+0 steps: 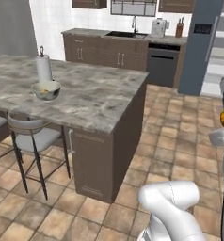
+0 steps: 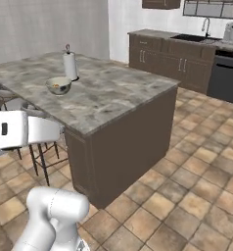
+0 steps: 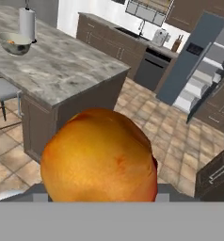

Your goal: Retrieve the orange and peach from the fridge and place them into the bowl on the dining table.

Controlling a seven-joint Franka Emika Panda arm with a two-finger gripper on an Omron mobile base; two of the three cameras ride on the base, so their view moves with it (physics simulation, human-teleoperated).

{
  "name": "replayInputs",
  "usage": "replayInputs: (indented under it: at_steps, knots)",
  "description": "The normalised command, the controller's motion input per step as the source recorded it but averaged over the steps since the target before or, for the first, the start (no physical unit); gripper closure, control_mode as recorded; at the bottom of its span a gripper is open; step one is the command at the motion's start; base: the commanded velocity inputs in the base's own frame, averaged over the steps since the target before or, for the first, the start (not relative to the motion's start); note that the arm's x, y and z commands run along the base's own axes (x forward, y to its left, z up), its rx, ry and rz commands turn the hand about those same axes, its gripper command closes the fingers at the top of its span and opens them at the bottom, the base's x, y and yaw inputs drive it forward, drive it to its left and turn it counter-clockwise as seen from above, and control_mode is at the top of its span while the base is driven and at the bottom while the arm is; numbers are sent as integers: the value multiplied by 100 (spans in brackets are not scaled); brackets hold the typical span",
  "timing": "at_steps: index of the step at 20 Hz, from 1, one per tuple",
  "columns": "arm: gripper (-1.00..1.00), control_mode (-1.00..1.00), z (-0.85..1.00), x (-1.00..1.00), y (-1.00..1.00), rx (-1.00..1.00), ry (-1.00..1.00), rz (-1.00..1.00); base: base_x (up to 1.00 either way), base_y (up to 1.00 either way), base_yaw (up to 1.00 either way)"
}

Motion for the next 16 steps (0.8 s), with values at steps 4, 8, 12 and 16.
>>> replayInputs:
  at_steps: [4,8,12,16]
  knots:
    - [100,100,0,0,0,0,0,0,0,66,29]
    - [100,100,0,0,0,0,0,0,19,82,20]
    - [100,100,0,0,0,0,0,0,41,95,15]
    - [100,100,0,0,0,0,0,0,61,93,12]
